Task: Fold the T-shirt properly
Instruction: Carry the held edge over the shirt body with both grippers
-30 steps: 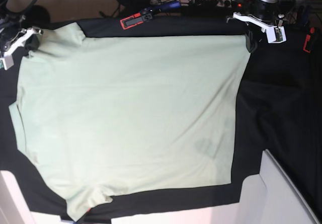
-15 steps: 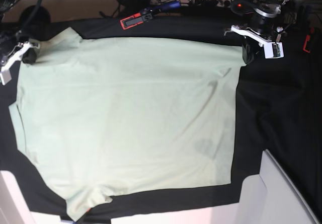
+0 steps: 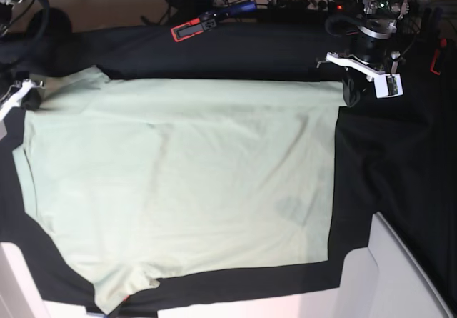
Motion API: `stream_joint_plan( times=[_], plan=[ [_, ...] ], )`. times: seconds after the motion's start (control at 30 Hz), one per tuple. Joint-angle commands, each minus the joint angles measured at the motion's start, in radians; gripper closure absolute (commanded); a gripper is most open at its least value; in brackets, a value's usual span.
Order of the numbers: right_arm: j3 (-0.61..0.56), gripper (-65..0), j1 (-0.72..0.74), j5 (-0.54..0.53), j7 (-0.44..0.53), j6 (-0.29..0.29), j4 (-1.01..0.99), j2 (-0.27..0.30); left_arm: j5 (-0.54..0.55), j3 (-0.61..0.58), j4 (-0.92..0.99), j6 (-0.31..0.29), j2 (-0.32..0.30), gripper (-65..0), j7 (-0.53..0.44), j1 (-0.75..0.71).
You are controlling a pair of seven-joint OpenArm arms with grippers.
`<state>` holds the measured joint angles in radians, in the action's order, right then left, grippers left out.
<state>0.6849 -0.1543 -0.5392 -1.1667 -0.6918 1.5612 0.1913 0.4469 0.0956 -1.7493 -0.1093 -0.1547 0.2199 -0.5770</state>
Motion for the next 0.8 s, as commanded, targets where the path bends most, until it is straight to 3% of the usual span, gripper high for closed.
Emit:
stream_joint_plan(
  times=[0.0,0.13,0.3,0.4,0.77],
  plan=[
    [0.005,-0.3,0.020,-0.012,0.014,-0.006,0.015,0.024,0.007,0.005,-0.013,0.000,-0.006,0.0,-0.027,0.013],
    [0.005,-0.3,0.069,-0.009,-0.020,-0.006,0.014,0.024,0.007,0.005,0.007,0.066,-0.006,0.0,0.025,0.053],
    [0.000,-0.3,0.138,0.112,-0.040,-0.006,0.012,0.017,0.007,0.003,0.007,0.069,-0.004,0.0,0.059,0.102],
    [-0.067,-0.3,0.154,0.152,-0.032,-0.006,0.006,0.020,0.007,0.006,0.025,0.069,0.008,0.0,0.060,0.133],
    [-0.146,-0.3,0.226,0.158,0.061,-0.006,-0.190,0.029,0.007,0.005,0.144,0.069,0.028,0.0,0.060,0.239]
  ],
)
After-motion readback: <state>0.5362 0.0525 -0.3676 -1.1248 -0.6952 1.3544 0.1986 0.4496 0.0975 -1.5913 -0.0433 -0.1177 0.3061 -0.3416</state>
